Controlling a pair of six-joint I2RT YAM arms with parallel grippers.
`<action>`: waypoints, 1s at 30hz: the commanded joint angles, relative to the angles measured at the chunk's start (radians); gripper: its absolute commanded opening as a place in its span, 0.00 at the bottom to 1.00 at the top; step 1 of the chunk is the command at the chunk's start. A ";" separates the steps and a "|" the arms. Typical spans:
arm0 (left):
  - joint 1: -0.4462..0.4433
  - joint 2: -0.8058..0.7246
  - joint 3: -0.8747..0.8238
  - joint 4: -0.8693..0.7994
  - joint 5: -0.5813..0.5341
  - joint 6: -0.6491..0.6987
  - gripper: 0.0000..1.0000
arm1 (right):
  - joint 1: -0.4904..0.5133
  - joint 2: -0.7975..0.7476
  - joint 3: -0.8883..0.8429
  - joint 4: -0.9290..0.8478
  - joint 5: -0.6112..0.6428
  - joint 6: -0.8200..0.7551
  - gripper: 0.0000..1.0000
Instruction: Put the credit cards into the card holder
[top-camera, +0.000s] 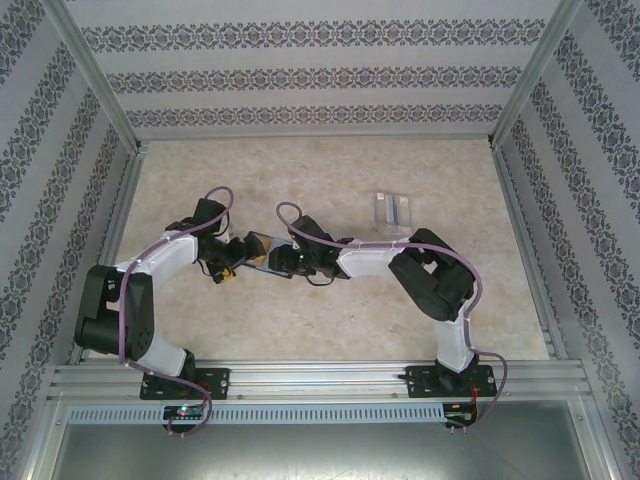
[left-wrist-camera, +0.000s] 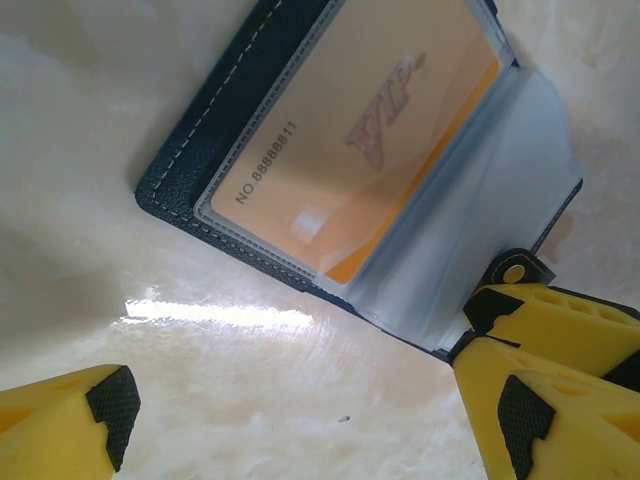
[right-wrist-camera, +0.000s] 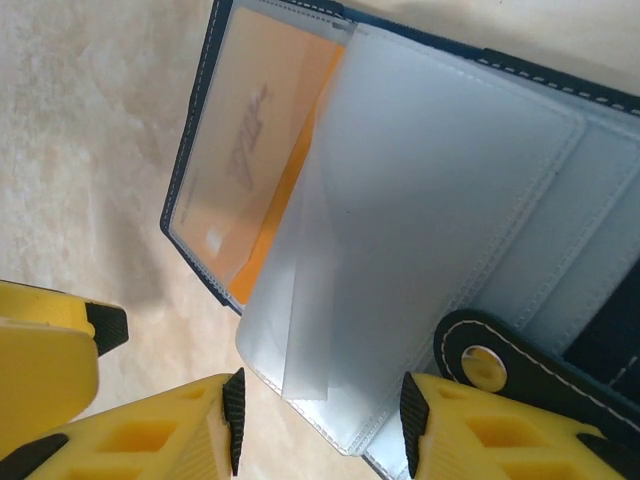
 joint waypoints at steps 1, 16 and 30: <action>0.022 0.002 -0.002 0.024 0.025 -0.012 0.94 | -0.006 0.015 0.033 0.035 -0.017 0.013 0.47; 0.067 0.006 0.003 0.034 0.050 -0.011 0.94 | -0.008 0.056 0.083 0.061 -0.034 0.026 0.48; 0.111 0.025 0.011 0.050 0.089 -0.009 0.93 | -0.008 0.085 0.141 0.099 -0.030 0.018 0.49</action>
